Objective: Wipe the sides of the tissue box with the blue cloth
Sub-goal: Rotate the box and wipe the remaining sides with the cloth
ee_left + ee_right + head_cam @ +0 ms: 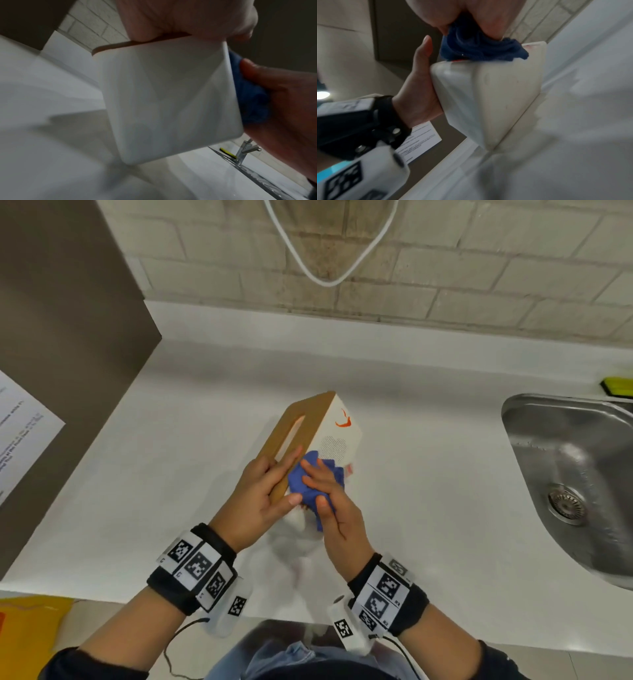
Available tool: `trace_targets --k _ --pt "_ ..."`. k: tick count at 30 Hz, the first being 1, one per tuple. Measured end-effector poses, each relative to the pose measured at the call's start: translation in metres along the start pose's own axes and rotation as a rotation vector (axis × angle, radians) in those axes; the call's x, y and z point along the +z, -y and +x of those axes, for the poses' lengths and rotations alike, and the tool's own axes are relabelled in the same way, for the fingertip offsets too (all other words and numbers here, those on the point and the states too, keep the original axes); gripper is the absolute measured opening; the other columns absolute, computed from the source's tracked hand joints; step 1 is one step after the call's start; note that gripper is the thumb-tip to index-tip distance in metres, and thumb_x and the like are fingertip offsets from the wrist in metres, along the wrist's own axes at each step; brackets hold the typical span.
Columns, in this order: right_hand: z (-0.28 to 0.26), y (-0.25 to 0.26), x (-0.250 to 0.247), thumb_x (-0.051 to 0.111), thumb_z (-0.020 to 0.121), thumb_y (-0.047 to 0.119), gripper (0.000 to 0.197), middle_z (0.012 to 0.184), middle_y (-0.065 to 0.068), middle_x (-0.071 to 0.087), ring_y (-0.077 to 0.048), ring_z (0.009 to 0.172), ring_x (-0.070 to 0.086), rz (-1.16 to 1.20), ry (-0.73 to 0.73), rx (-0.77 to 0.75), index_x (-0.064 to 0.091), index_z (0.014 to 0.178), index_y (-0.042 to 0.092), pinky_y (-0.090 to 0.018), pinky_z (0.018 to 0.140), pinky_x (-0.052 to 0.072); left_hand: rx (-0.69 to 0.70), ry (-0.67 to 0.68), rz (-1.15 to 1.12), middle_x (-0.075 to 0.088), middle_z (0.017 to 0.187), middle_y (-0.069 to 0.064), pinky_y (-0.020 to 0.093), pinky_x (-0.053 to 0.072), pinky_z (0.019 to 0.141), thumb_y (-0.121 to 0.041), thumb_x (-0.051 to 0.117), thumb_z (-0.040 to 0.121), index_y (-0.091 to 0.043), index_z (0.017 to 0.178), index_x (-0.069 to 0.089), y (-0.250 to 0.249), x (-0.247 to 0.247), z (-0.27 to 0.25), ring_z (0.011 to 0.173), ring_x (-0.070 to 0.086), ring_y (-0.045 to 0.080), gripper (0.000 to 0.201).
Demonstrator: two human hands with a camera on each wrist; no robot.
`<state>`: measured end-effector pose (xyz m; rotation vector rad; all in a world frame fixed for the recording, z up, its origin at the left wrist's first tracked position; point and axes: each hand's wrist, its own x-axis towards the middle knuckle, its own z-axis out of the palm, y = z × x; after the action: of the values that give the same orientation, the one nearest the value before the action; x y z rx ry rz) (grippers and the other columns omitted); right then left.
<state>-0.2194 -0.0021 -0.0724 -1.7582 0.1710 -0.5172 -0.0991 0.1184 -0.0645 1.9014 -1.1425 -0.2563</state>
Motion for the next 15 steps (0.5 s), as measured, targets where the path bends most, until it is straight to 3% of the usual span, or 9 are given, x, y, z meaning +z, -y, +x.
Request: trace_targets --k 4,7,10,12,15 --pt "-0.007 0.003 0.003 0.029 0.097 0.035 0.037 0.134 0.023 0.048 -0.014 0.136 0.034 -0.056 0.135 -0.085 0.055 0.116 0.017 -0.036 0.117 0.019 -0.038 -0.028 -0.092 0.046 0.095 -0.001 0.011 0.034 0.090 -0.080 0.030 0.077 -0.028 0.142 0.026 0.010 -0.007 0.000 0.094 0.048 0.006 0.084" --pt "-0.014 0.004 -0.008 0.029 0.098 0.034 0.038 0.126 0.002 0.059 -0.015 0.133 0.039 -0.072 0.246 -0.057 0.058 0.108 0.012 -0.037 0.116 0.022 -0.063 -0.032 -0.105 0.048 0.097 0.007 0.018 0.038 0.090 -0.081 0.032 0.075 -0.028 0.143 0.025 0.017 -0.010 0.000 0.096 0.051 0.015 0.087" --pt "-0.022 0.005 -0.029 0.030 0.097 0.040 0.039 0.115 0.003 0.066 -0.012 0.126 0.049 -0.146 0.340 -0.022 0.061 0.103 0.017 -0.037 0.111 0.033 -0.139 -0.013 -0.118 0.046 0.099 0.000 0.021 0.036 0.091 -0.074 0.046 0.073 -0.038 0.142 0.022 0.018 -0.013 0.000 0.102 0.049 0.016 0.081" --pt "-0.021 0.011 -0.045 0.033 0.095 0.047 0.038 0.107 0.008 0.069 -0.012 0.115 0.057 -0.104 0.292 0.093 0.062 0.100 0.022 -0.034 0.101 0.043 -0.160 0.024 -0.109 0.042 0.102 -0.010 0.022 0.035 0.094 -0.064 0.050 0.072 -0.047 0.139 0.019 0.015 -0.012 0.001 0.105 0.046 0.015 0.076" --pt "-0.012 0.016 -0.065 0.037 0.091 0.036 0.028 0.103 0.004 0.067 -0.018 0.102 0.061 0.023 0.079 0.156 0.063 0.096 0.025 -0.033 0.094 0.046 -0.162 0.050 -0.083 0.039 0.103 -0.014 0.020 0.034 0.095 -0.062 0.048 0.072 -0.053 0.136 0.016 0.010 -0.009 0.003 0.109 0.043 0.014 0.072"
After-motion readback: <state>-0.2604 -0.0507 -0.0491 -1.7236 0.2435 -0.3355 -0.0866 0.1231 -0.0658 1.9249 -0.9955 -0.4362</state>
